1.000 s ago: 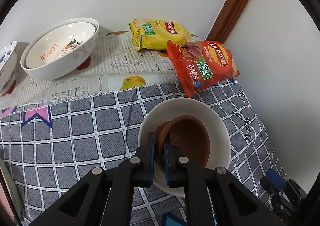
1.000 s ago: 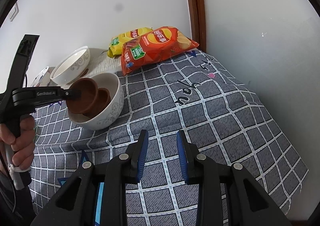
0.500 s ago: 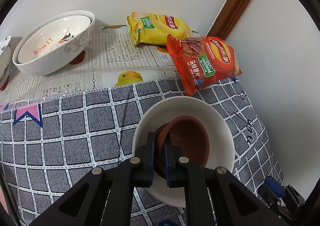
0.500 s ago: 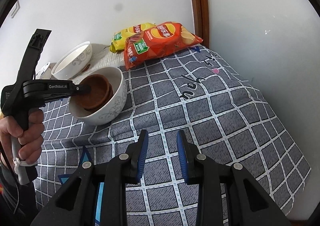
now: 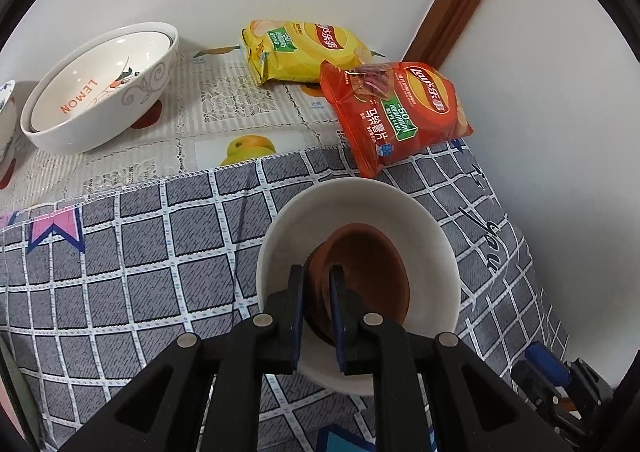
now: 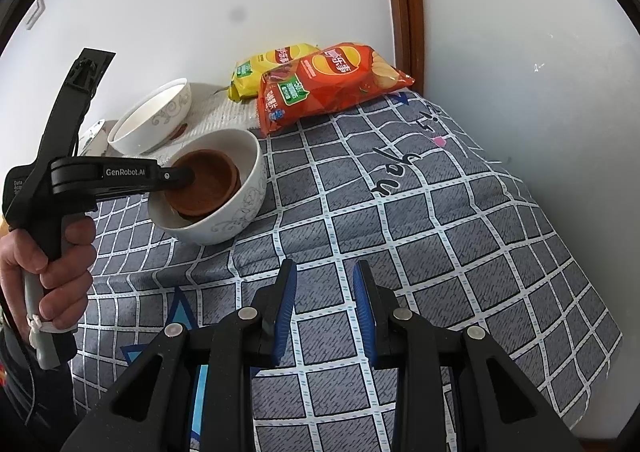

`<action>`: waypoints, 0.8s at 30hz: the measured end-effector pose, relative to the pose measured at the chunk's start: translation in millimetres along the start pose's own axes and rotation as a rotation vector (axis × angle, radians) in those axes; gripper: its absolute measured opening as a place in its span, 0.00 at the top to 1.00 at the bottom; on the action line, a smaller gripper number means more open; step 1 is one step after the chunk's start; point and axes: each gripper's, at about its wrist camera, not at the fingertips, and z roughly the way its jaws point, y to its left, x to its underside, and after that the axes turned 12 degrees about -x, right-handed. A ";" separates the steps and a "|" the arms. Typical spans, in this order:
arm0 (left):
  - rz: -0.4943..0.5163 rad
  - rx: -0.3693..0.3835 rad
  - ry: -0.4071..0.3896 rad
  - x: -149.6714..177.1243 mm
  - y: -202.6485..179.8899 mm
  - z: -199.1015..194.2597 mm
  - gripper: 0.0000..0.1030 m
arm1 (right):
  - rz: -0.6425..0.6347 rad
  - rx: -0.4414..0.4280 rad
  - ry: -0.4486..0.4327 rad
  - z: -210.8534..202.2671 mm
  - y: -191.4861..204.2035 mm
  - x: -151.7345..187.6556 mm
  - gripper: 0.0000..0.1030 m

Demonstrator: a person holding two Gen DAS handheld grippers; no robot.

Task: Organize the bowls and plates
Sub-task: 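Lower the left gripper's brown bowl into the white bowl and release it, then grip the white bowl rim with the left gripper while the right grips it too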

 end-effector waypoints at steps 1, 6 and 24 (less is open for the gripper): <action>0.003 0.001 -0.002 0.4 0.2 -3.3 0.87 | -0.001 0.001 -0.001 -0.9 0.9 -0.1 0.72; 0.003 -0.016 -0.048 3.4 5.2 -24.8 0.79 | 0.001 -0.003 -0.015 -8.3 7.2 -1.0 0.72; -0.055 -0.050 -0.024 22.1 48.6 -43.9 0.79 | -0.077 -0.004 -0.034 10.5 47.1 -44.3 0.72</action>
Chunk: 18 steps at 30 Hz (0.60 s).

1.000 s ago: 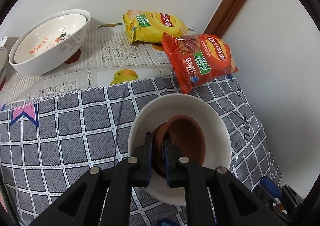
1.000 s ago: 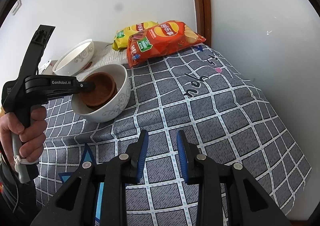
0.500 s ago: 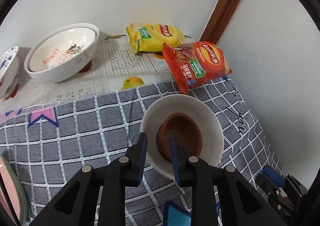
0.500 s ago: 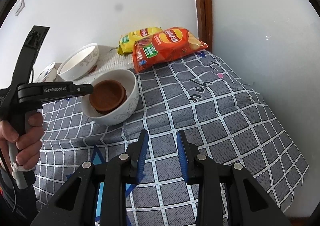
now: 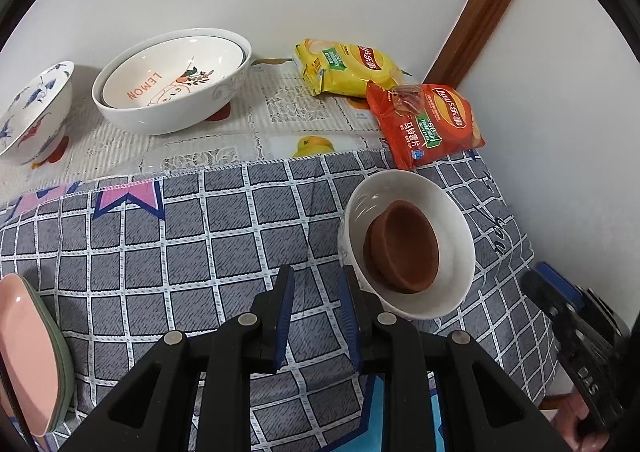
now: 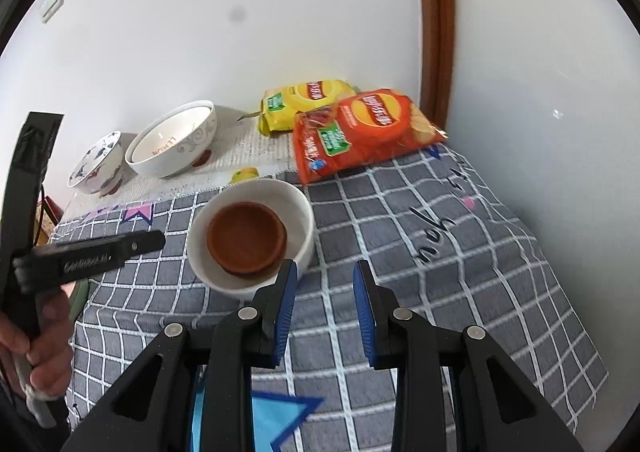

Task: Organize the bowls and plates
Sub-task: 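Grip the white bowl rim with the left gripper while the right grips it too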

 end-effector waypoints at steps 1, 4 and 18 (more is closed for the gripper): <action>0.002 0.000 0.001 -0.3 -1.1 0.2 0.79 | 0.000 0.001 0.009 4.7 0.5 -2.1 0.72; 0.008 0.010 0.005 -4.1 -4.8 4.0 0.79 | -0.001 0.001 0.025 17.2 1.0 -7.5 0.72; 0.039 0.035 0.053 -17.1 -22.0 38.4 0.79 | 0.095 -0.071 0.109 72.1 -18.9 -25.4 0.72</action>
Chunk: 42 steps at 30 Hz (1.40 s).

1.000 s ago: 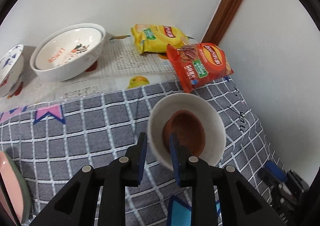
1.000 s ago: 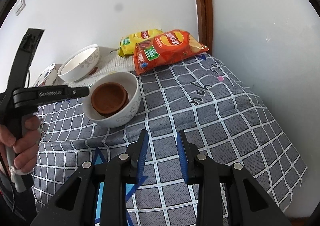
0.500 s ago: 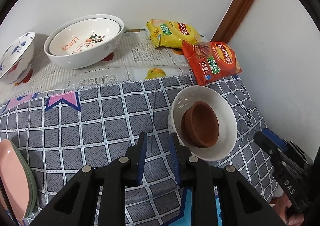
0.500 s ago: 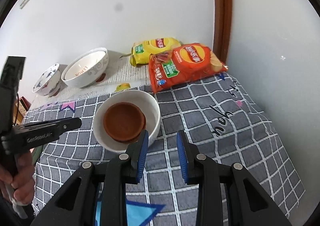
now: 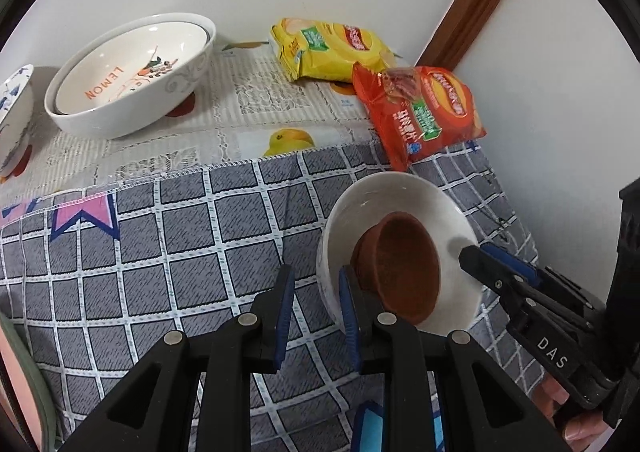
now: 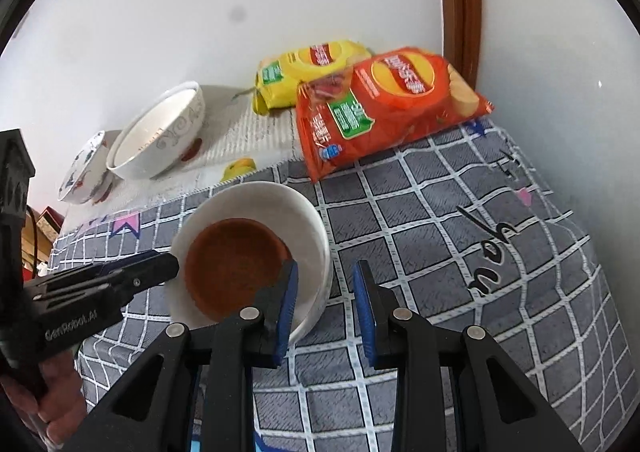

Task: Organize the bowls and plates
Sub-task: 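Grip the white bowl rim with the left gripper while the right grips it too, then lift the white bowl with both grippers and carry it toward the plate stack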

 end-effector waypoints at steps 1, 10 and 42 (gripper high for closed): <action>-0.001 0.004 0.004 -0.3 -0.2 2.3 0.79 | 0.004 0.000 0.004 2.8 -0.8 -1.0 0.72; 0.024 -0.012 0.026 -3.1 -8.4 15.2 0.79 | 0.003 0.027 0.066 27.4 -3.6 -8.3 0.84; 0.055 -0.043 0.013 -2.1 -19.0 32.4 0.86 | -0.009 0.049 0.044 39.5 -8.1 -10.3 0.84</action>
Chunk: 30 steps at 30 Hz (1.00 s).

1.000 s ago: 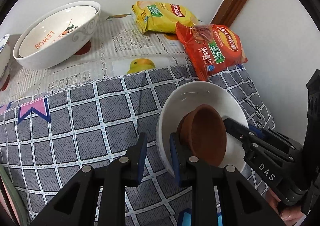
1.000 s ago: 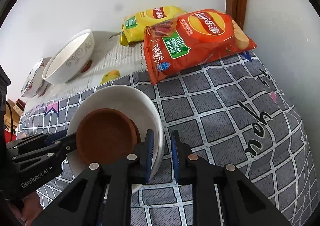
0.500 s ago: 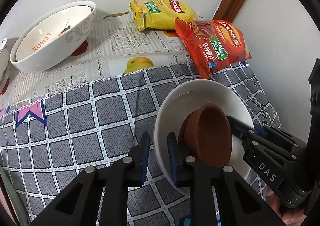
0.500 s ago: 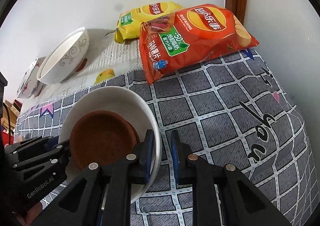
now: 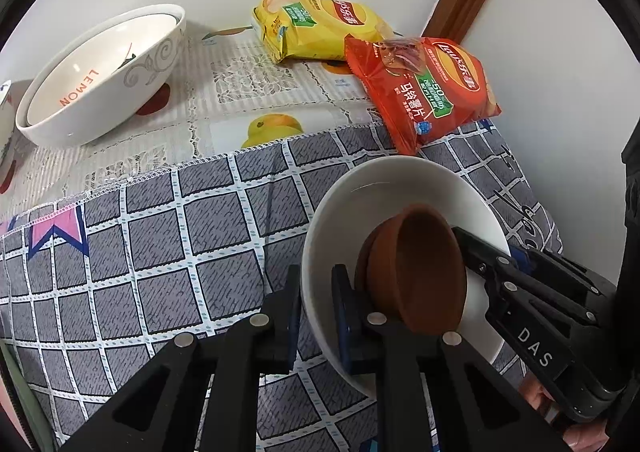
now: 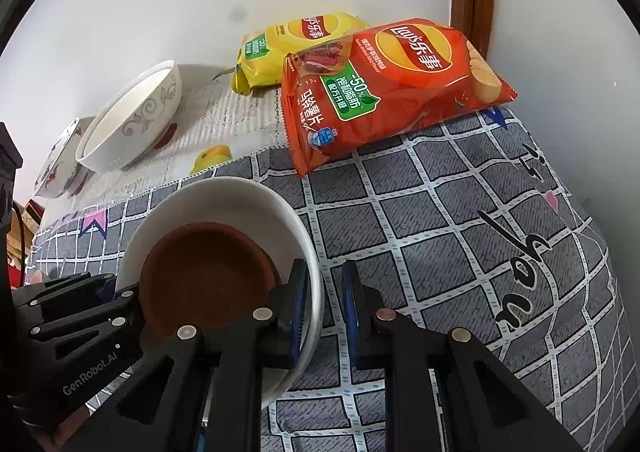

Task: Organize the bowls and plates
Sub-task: 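Lift the white bowl with both grippers and carry it toward the plate stack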

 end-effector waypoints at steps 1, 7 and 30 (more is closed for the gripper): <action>-0.003 -0.002 -0.002 0.2 0.3 -0.5 0.86 | 0.004 0.001 -0.003 0.2 -0.3 0.0 0.84; -0.018 -0.019 -0.009 0.9 -0.6 -1.3 0.87 | 0.018 -0.021 -0.001 1.3 0.2 -0.3 0.92; -0.028 -0.025 0.000 22.7 4.2 -33.1 0.90 | 0.066 -0.002 -0.037 -33.8 13.7 23.1 0.92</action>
